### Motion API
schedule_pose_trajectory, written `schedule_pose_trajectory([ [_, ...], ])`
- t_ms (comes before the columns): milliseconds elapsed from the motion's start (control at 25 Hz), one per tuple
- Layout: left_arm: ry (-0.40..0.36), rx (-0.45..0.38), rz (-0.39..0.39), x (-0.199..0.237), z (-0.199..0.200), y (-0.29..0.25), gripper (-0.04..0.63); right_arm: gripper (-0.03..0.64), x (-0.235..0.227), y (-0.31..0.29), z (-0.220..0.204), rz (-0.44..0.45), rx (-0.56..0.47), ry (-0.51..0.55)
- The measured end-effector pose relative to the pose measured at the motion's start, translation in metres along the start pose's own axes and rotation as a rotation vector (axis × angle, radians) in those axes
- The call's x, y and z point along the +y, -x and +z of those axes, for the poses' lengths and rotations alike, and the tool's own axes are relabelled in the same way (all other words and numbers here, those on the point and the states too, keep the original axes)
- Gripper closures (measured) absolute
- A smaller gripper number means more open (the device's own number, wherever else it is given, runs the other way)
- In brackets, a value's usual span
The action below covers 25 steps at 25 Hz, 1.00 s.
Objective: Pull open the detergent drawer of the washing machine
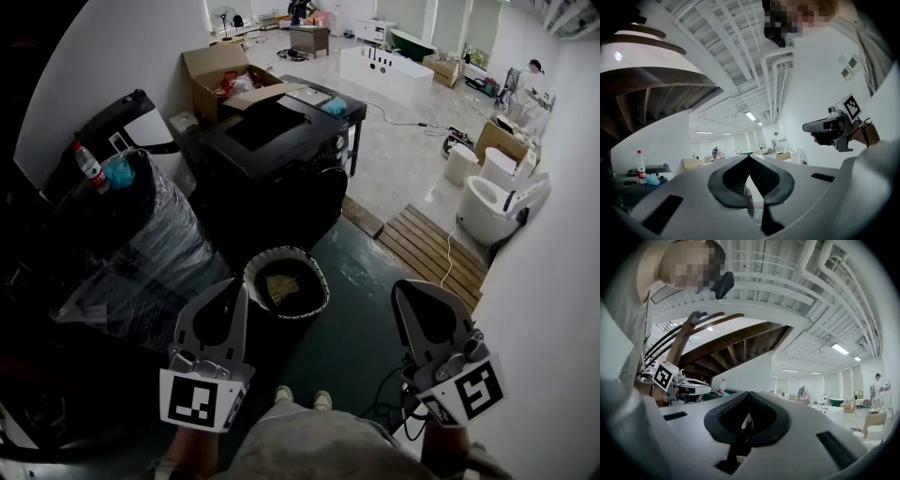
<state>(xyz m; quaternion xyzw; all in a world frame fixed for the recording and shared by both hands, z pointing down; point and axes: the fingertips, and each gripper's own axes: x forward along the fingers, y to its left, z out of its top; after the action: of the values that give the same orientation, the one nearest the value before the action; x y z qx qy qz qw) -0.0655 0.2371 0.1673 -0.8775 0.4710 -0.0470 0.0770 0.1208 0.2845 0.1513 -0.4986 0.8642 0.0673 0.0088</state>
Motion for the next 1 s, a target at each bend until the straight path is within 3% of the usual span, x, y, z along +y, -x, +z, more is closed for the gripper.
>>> schedule_pose_trajectory([
  [240, -0.05, -0.038, -0.002, 0.0, 0.007, 0.007, 0.578, 0.586, 0.002, 0.007, 0.004, -0.004, -0.035, -0.041],
  [760, -0.04, -0.04, 0.017, -0.008, 0.011, 0.014, 0.578, 0.582, 0.003, 0.017, -0.001, 0.01, -0.046, -0.078],
  [840, -0.041, -0.04, 0.016, -0.011, 0.01, 0.014, 0.578, 0.333, 0.004, 0.017, 0.001, 0.014, -0.07, -0.097],
  [1000, -0.047, -0.04, 0.017, -0.016, 0.011, 0.017, 0.578, 0.273, -0.001, 0.025, 0.005, -0.022, -0.099, -0.098],
])
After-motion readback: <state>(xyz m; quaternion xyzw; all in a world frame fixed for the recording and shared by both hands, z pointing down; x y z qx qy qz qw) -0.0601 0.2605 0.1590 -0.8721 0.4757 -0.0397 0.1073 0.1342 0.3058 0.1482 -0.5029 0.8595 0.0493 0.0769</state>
